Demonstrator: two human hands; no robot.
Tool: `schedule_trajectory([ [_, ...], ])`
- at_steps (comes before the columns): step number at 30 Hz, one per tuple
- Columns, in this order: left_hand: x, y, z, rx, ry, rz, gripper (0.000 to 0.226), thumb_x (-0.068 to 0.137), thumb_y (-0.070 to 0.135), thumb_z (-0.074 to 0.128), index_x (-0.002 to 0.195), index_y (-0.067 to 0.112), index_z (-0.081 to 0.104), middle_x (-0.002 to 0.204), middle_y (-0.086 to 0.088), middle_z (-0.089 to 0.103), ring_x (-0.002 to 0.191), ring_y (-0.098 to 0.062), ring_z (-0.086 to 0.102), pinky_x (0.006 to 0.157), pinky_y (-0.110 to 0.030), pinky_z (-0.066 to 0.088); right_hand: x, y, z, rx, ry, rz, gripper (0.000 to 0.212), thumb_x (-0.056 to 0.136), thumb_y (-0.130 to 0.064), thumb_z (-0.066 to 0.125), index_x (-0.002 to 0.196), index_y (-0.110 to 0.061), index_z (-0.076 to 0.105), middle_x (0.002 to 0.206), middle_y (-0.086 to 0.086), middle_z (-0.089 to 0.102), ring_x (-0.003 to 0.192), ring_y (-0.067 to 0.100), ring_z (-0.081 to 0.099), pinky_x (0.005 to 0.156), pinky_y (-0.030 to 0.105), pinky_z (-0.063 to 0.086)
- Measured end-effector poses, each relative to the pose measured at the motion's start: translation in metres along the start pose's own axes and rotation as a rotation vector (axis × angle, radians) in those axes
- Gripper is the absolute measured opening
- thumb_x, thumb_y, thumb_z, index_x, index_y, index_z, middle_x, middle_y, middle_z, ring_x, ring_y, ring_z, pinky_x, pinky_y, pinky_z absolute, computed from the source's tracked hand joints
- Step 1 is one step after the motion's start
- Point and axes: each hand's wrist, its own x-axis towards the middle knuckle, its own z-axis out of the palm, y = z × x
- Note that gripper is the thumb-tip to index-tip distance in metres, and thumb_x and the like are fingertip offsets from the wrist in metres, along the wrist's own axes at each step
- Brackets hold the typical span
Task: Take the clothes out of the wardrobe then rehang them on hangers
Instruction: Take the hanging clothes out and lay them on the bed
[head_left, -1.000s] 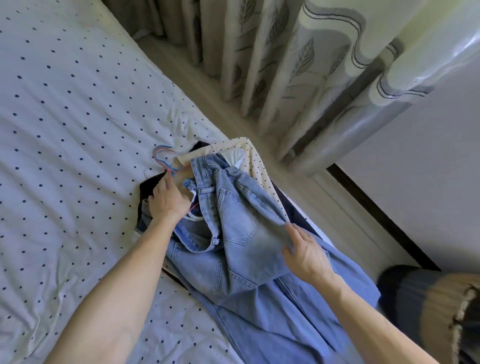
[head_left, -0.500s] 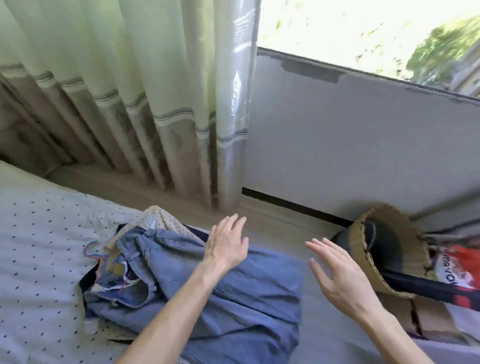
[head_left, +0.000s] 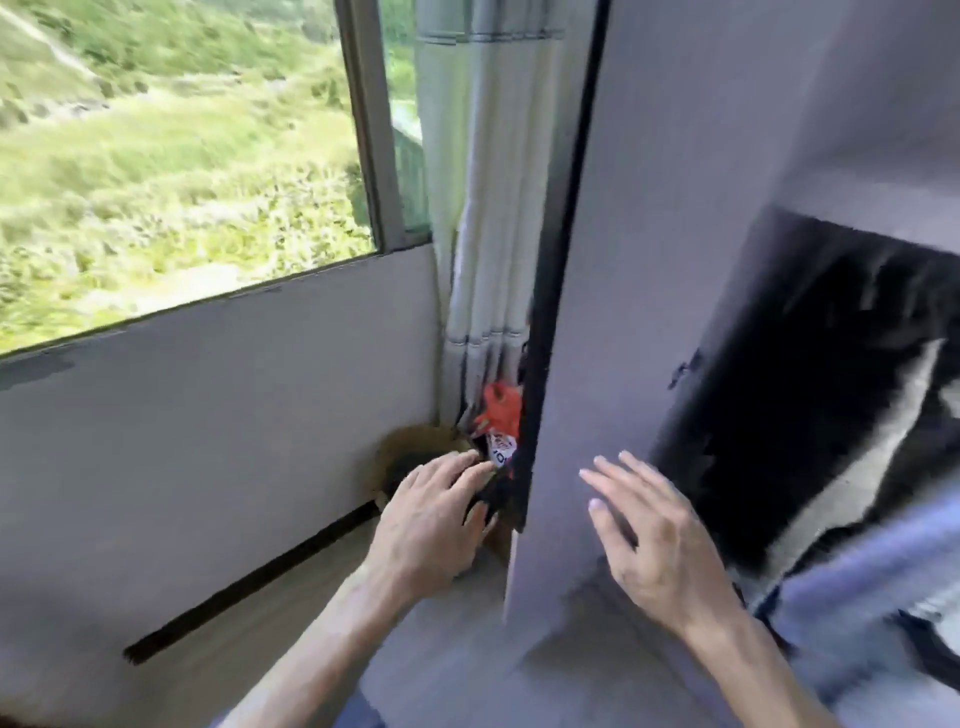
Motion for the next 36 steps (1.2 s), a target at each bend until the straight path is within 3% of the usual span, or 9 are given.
schedule_trajectory([
  [7,0.118,0.150,0.032,-0.005,-0.026,0.276,0.054,0.099,0.038,0.049,0.152,0.030,0.038,0.158,0.008,0.036,0.145,-0.014,0.031,0.119,-0.030,0.024,-0.013,0.116,-0.125,-0.195,0.244,0.185,0.038,0.099,-0.031,0.048,0.127,-0.017,0.068,0.134,-0.002,0.064,0.137,0.018,0.047,0.116,0.034,0.033],
  [11,0.168,0.210,0.045,-0.006,-0.073,0.346,0.057,0.100,0.038,0.045,0.154,0.030,0.029,0.162,0.009,0.025,0.149,-0.012,0.021,0.119,-0.029,0.018,-0.017,0.158,-0.178,-0.263,0.314,0.286,0.034,0.101,-0.026,0.053,0.131,-0.019,0.065,0.138,-0.003,0.061,0.141,0.017,0.040,0.115,0.044,0.036],
  [15,0.218,0.251,0.058,-0.068,-0.109,0.359,0.061,0.099,0.039,0.046,0.156,0.030,0.027,0.162,0.011,0.024,0.149,-0.013,0.021,0.119,-0.032,0.023,-0.004,0.195,-0.220,-0.388,0.407,0.286,0.034,0.102,-0.026,0.049,0.132,-0.017,0.064,0.139,0.000,0.060,0.141,0.019,0.042,0.114,0.044,0.037],
  [19,0.284,0.283,0.082,-0.159,-0.164,0.341,0.063,0.099,0.043,0.047,0.156,0.027,0.027,0.162,0.005,0.027,0.148,-0.019,0.025,0.120,-0.036,0.024,0.034,0.236,-0.259,-0.544,0.534,0.293,0.045,0.097,-0.033,0.043,0.133,-0.014,0.063,0.142,0.006,0.057,0.138,0.026,0.045,0.113,0.040,0.032],
  [21,0.318,0.297,0.099,-0.210,-0.201,0.327,0.064,0.098,0.045,0.048,0.156,0.026,0.027,0.161,0.003,0.029,0.146,-0.020,0.029,0.119,-0.036,0.028,0.059,0.260,-0.276,-0.674,0.590,0.274,0.049,0.096,-0.035,0.042,0.135,-0.013,0.061,0.145,0.012,0.054,0.137,0.032,0.045,0.111,0.046,0.035],
  [23,0.351,0.311,0.117,-0.269,-0.251,0.293,0.065,0.098,0.047,0.048,0.156,0.026,0.027,0.161,0.002,0.029,0.145,-0.021,0.030,0.117,-0.036,0.030,0.083,0.285,-0.292,-0.800,0.549,0.340,0.054,0.097,-0.039,0.040,0.145,-0.017,0.050,0.153,0.012,0.044,0.143,0.033,0.037,0.111,0.055,0.033],
  [27,0.409,0.337,0.157,-0.381,-0.389,0.222,0.067,0.098,0.049,0.048,0.156,0.023,0.026,0.159,-0.001,0.030,0.144,-0.023,0.032,0.117,-0.037,0.032,0.123,0.343,-0.308,-0.946,0.459,0.522,0.060,0.099,-0.049,0.023,0.157,-0.030,0.024,0.164,0.003,0.023,0.151,0.025,0.017,0.118,0.060,0.014],
  [32,0.461,0.367,0.205,-0.571,-0.514,0.067,0.069,0.099,0.053,0.046,0.158,0.024,0.022,0.157,-0.007,0.031,0.141,-0.026,0.037,0.116,-0.037,0.034,0.138,0.401,-0.298,-1.131,0.677,0.361,0.052,0.103,-0.046,0.034,0.153,-0.034,0.034,0.161,0.001,0.031,0.145,0.025,0.033,0.118,0.058,0.011],
  [36,0.487,0.390,0.231,-0.702,-0.482,-0.041,0.071,0.097,0.059,0.047,0.157,0.026,0.026,0.153,-0.010,0.036,0.136,-0.027,0.044,0.111,-0.034,0.038,0.143,0.424,-0.293,-1.263,0.856,0.215,0.058,0.096,-0.044,0.049,0.152,-0.034,0.038,0.156,0.000,0.041,0.139,0.024,0.040,0.113,0.058,0.025],
])
